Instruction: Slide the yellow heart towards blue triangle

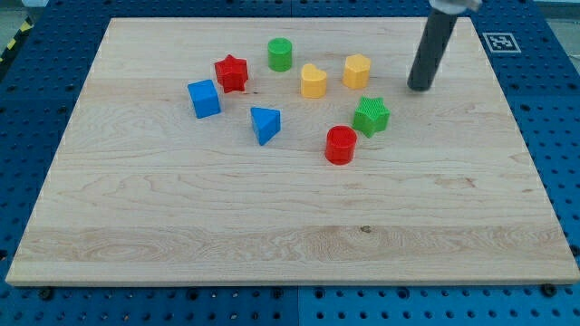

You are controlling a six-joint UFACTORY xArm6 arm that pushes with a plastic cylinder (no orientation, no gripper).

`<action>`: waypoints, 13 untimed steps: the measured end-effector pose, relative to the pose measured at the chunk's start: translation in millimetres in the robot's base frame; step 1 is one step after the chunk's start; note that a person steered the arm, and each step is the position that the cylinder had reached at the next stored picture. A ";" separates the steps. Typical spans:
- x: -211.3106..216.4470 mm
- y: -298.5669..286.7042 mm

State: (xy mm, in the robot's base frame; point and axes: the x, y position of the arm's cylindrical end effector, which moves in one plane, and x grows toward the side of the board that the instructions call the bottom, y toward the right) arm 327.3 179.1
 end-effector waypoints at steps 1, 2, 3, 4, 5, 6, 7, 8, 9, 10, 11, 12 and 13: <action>-54.5 -17.6; -69.7 -78.7; -69.7 -117.7; -69.1 -120.7; -53.4 -132.1; -37.2 -150.1; -23.9 -154.8; -9.0 -160.1; -0.3 -167.3; -0.2 -167.4; -0.2 -165.0; 1.0 -157.6; 1.0 -143.7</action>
State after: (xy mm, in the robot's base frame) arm 328.3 35.4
